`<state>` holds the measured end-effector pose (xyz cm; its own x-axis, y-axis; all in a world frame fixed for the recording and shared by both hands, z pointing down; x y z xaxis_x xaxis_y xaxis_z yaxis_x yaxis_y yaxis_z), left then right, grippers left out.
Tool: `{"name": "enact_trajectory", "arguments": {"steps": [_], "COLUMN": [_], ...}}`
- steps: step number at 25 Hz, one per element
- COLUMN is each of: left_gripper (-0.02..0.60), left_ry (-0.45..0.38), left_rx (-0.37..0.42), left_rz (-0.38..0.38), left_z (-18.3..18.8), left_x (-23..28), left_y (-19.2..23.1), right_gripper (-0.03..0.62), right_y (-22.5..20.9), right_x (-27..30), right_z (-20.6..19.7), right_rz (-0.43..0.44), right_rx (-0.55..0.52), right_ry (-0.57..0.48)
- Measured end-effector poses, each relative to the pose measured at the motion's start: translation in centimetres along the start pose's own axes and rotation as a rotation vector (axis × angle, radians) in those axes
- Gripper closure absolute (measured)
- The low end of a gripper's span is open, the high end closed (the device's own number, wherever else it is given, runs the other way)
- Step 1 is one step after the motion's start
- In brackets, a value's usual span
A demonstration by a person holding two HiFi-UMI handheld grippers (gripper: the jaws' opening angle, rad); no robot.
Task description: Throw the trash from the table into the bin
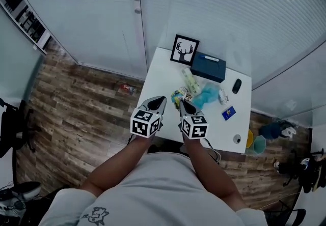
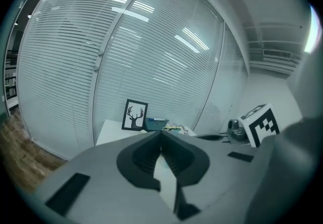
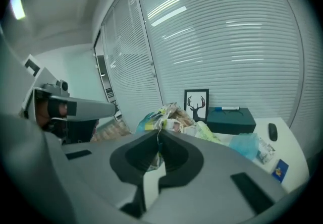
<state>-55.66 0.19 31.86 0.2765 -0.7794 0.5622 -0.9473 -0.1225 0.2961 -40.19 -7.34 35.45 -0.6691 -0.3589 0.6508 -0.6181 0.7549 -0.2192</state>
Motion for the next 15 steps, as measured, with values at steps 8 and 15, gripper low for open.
{"name": "enact_trajectory", "arguments": {"steps": [8, 15], "left_gripper": [0.575, 0.575], "left_ry": [-0.033, 0.015], "left_rx": [0.053, 0.058], "left_rz": [-0.024, -0.098], "left_z": [1.1, -0.4], "left_x": [-2.3, -2.1], "left_y": [0.2, -0.5], "right_gripper": [0.582, 0.582], "right_y": [2.1, 2.8], "right_x": [-2.3, -3.6], "right_z": [1.5, -0.6], "right_rz": [-0.049, -0.099], "right_rx": [0.009, 0.064], "right_ry": [-0.102, -0.096]}}
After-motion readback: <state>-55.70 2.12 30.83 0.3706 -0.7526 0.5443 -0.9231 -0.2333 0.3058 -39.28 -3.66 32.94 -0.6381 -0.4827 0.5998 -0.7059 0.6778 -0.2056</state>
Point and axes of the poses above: the fingertips, and each gripper's own axes: x forward along the fingers, y to its left, z out of its top, the point moved 9 cm from there along -x, backward along the fingers, and after that the axes turned 13 degrees about y, right-handed, at the moved point
